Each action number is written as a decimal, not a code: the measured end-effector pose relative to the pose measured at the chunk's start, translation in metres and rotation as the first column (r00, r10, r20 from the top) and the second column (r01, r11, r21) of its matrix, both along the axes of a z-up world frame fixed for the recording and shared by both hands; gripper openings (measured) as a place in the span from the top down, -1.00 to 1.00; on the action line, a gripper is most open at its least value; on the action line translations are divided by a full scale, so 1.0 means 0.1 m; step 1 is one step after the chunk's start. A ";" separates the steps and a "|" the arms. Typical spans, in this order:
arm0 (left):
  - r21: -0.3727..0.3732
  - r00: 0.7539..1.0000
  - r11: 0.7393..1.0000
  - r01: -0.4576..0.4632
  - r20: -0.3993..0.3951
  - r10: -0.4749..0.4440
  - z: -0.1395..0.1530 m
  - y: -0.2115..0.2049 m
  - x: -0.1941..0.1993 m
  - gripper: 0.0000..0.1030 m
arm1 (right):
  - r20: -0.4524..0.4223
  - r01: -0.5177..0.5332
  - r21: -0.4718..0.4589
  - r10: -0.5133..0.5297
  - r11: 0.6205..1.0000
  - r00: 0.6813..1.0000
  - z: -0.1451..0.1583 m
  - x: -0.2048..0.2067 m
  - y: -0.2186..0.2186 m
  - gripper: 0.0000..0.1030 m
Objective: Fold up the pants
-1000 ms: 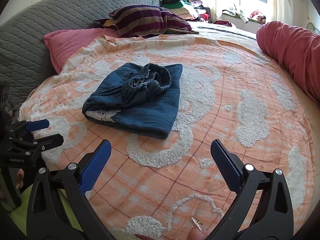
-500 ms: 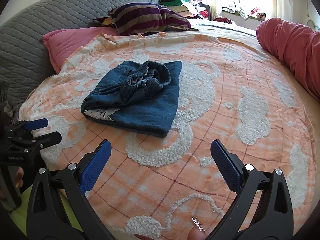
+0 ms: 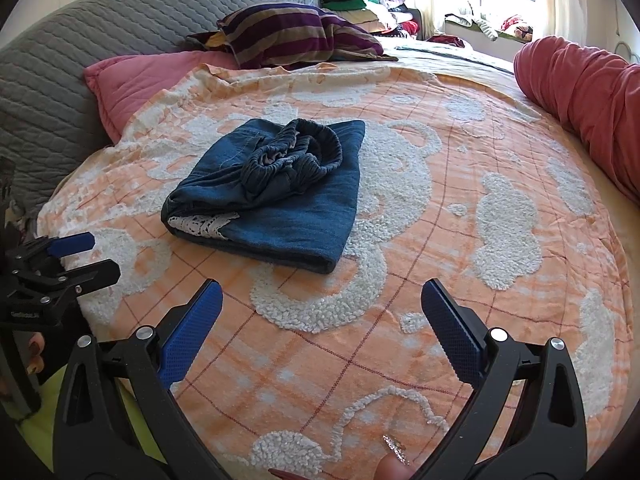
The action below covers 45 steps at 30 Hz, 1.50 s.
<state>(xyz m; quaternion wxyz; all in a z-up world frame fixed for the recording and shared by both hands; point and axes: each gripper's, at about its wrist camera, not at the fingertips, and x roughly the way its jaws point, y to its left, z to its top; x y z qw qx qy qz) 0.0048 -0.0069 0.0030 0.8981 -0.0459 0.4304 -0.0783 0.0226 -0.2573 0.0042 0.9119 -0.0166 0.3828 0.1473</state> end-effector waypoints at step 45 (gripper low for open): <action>0.023 0.999 1.000 -0.021 -0.026 0.021 -0.06 0.05 0.04 -0.91 | -0.005 0.000 -0.003 0.000 1.000 1.000 -0.01 0.04 -0.08 -0.82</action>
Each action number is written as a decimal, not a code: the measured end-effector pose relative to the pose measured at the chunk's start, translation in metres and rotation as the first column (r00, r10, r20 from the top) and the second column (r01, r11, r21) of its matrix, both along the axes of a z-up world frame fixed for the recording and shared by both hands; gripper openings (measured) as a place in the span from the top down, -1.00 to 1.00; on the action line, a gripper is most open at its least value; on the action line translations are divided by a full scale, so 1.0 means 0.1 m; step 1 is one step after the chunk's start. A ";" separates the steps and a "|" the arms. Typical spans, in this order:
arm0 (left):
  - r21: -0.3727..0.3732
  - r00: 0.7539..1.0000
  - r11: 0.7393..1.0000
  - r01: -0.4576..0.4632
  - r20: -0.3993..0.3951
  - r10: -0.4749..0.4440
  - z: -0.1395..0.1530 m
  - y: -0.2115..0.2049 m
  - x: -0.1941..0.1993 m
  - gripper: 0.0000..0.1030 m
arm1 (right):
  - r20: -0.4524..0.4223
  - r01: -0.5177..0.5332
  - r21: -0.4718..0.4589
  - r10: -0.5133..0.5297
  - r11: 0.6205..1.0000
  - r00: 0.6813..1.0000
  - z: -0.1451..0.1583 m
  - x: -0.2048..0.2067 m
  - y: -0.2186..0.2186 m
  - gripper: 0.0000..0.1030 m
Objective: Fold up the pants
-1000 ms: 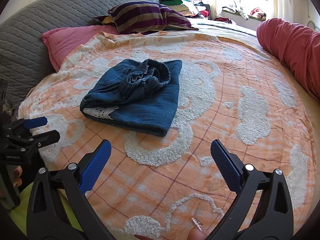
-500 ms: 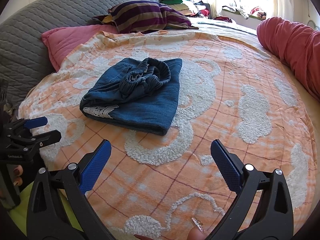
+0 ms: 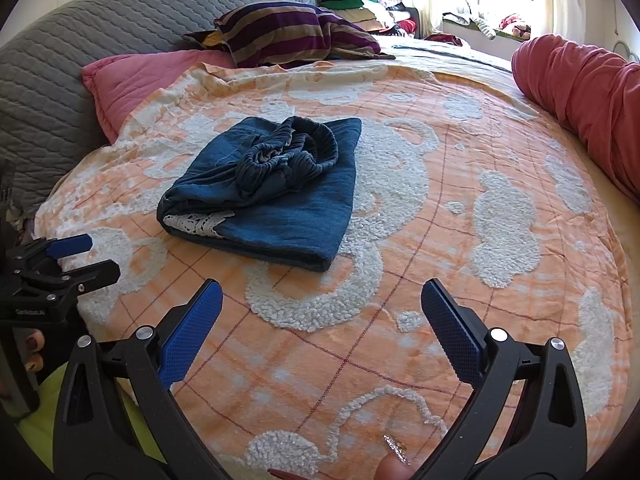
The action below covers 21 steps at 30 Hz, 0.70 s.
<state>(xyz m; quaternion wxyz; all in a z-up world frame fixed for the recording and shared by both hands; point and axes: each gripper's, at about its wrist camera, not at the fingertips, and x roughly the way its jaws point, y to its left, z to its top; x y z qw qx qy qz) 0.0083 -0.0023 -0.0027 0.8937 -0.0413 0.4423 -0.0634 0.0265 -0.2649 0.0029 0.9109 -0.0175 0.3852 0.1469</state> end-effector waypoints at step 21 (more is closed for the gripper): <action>-0.079 0.995 0.993 -0.091 -0.038 0.088 -0.03 0.41 0.31 -0.91 | -0.012 0.132 -0.017 -0.132 0.991 0.991 -0.11 0.30 -0.45 -0.82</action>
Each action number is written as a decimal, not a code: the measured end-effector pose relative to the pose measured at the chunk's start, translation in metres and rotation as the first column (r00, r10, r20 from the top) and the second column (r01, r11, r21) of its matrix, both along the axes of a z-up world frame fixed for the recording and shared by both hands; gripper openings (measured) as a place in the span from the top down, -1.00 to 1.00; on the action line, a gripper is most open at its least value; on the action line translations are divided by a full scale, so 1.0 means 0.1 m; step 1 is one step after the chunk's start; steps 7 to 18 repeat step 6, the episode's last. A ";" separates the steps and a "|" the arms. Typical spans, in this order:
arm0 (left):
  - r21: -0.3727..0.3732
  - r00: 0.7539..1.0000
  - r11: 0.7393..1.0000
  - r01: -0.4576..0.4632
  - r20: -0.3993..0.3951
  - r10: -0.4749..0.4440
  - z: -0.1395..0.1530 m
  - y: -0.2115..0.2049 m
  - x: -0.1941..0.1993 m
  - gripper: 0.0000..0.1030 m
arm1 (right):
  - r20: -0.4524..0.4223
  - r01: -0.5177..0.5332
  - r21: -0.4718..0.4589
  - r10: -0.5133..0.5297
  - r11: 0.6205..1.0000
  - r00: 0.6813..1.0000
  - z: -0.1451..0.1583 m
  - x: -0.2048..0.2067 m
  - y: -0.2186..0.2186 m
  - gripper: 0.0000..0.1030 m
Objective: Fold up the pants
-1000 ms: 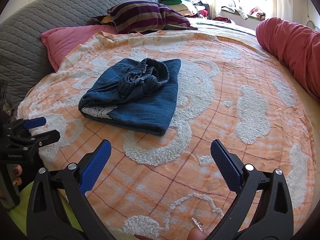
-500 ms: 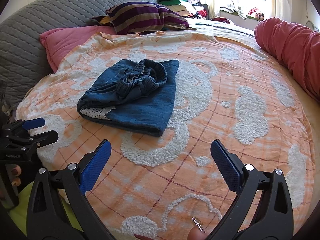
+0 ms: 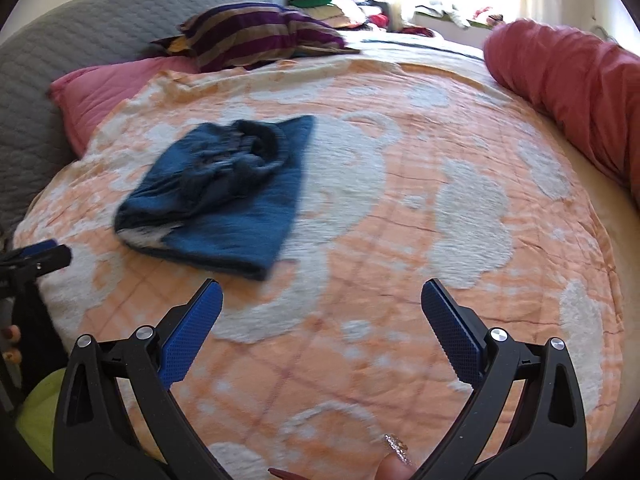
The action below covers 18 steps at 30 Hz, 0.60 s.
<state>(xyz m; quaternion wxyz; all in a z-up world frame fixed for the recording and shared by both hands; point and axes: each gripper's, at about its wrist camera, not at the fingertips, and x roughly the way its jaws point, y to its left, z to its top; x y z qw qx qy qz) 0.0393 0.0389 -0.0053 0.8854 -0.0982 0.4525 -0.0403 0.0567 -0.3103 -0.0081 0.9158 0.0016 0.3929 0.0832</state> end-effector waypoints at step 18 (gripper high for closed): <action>0.148 0.980 0.972 -0.181 -0.051 0.190 -0.14 0.84 0.80 -0.91 | -0.039 0.194 -0.007 -0.194 0.981 0.980 -0.10 0.42 -0.78 -0.82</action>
